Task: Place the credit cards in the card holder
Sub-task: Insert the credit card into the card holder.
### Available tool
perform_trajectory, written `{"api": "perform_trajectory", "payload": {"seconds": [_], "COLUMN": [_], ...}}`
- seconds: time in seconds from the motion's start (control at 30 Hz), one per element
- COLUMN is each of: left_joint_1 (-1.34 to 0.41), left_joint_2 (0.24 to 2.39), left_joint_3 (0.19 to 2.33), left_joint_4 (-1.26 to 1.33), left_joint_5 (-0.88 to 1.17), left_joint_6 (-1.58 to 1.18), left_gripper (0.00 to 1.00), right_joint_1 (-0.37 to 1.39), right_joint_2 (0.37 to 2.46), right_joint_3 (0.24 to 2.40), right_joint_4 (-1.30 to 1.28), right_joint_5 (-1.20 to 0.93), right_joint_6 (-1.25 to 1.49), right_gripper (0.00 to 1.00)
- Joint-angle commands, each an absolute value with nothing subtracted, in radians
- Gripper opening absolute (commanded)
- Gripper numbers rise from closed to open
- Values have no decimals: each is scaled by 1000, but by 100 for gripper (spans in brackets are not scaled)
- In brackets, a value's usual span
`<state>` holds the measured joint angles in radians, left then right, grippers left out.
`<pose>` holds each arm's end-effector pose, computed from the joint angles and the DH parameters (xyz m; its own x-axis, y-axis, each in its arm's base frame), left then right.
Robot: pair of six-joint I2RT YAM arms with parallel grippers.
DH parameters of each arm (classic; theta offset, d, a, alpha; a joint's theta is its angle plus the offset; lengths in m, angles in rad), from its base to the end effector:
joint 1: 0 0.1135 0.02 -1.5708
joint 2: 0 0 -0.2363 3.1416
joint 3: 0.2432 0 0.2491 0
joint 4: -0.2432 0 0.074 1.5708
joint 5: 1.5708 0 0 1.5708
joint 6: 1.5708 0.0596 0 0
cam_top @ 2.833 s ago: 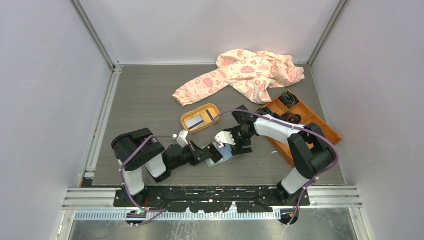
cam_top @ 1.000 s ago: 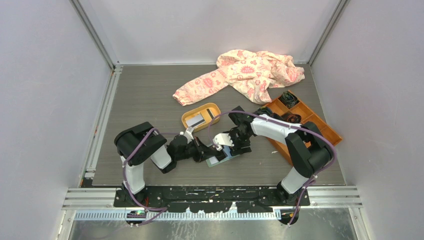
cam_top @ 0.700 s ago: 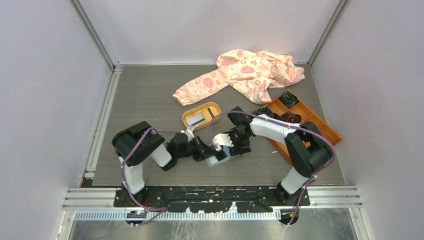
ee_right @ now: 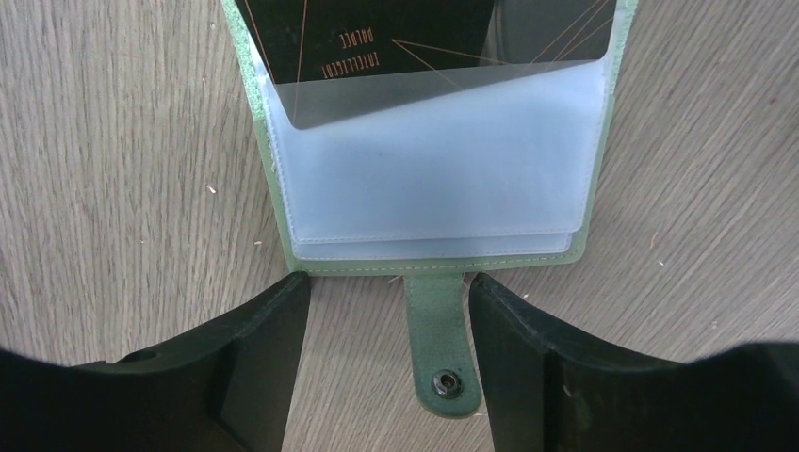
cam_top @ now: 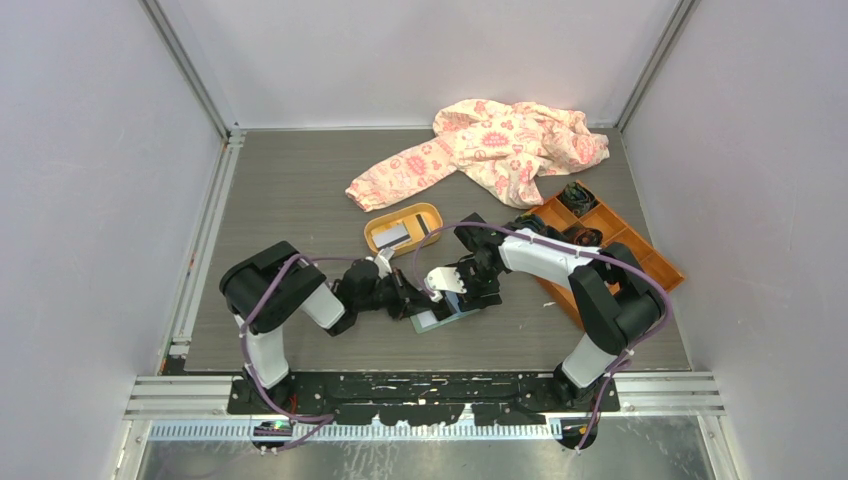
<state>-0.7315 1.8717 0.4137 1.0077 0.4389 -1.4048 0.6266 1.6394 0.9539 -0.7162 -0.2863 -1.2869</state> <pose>0.2004 -0.2139 0.0500 -0.9307 -0.3643 0.0336 -0.1725 0.3558 -0.9185 0.2197 0.1798 0.1133 0.3533 -0.8811 -0.3144 -0.9349 -0.3450 -0.0836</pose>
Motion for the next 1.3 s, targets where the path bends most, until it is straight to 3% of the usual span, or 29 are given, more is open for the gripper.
{"api": "perform_trajectory", "payload": {"seconds": [0.0, 1.13, 1.27], "left_joint_1": [-727, -726, -726], "left_joint_2": [1804, 1877, 1887], "left_joint_3": [401, 487, 495], "left_joint_4": [920, 887, 887], "left_joint_5": [440, 475, 476], "left_joint_6": [-1364, -1357, -1356], "left_gripper": [0, 0, 1], "right_joint_1": [639, 652, 652], "right_joint_2": [1655, 1655, 1626], "right_joint_3": [976, 980, 996], "right_joint_4": [-667, -661, -660], "right_joint_5": [-301, -287, -282], "right_joint_6": [-1282, -1266, -1227], "right_gripper": [67, 67, 72]}}
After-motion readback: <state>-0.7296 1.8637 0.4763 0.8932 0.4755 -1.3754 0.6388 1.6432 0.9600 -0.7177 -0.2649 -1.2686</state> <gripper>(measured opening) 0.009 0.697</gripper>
